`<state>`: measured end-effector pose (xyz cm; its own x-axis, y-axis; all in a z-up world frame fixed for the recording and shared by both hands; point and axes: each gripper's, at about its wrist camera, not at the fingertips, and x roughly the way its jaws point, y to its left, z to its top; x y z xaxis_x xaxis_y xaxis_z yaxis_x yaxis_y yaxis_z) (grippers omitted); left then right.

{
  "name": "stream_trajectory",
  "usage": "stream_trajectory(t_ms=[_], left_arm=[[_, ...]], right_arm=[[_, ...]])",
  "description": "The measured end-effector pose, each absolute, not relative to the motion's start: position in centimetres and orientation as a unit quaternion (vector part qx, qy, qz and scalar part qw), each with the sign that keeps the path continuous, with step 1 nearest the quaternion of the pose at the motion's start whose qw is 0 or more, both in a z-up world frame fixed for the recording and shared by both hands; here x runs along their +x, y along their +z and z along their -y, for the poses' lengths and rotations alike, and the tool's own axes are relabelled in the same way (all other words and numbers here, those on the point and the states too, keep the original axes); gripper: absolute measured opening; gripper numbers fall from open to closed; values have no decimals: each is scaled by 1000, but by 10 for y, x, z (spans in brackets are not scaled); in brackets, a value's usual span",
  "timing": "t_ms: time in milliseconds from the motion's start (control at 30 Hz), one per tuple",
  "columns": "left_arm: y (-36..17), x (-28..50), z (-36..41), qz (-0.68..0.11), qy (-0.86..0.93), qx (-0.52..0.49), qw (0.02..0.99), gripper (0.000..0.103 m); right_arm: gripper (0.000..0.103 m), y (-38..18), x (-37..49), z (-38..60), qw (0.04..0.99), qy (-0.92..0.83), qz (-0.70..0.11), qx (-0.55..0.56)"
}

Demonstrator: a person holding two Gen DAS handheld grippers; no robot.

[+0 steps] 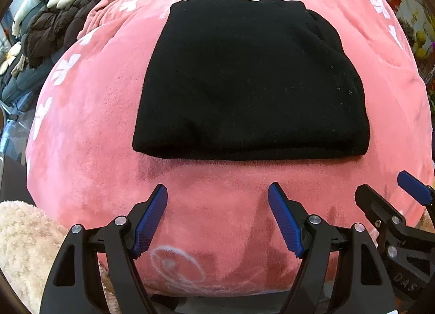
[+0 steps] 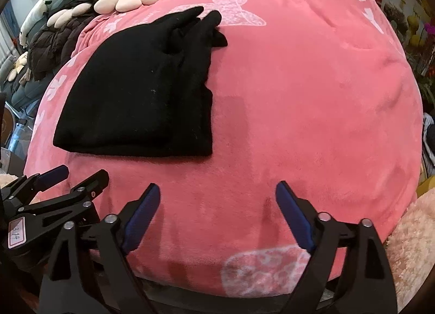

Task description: Fold small clothes

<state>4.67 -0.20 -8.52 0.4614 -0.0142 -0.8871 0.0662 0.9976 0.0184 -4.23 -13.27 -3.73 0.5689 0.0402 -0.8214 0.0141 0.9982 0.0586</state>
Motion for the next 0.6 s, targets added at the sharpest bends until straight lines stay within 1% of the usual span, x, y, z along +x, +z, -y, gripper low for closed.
stream_trajectory(t_ms=[67, 600], left_arm=[[-86, 47, 1, -519, -24, 22, 854, 76], [-79, 36, 1, -497, -8, 31, 867, 77]], right_arm=[[86, -37, -43, 130, 886, 9, -463, 22], [87, -36, -42, 131, 886, 8, -464, 23]])
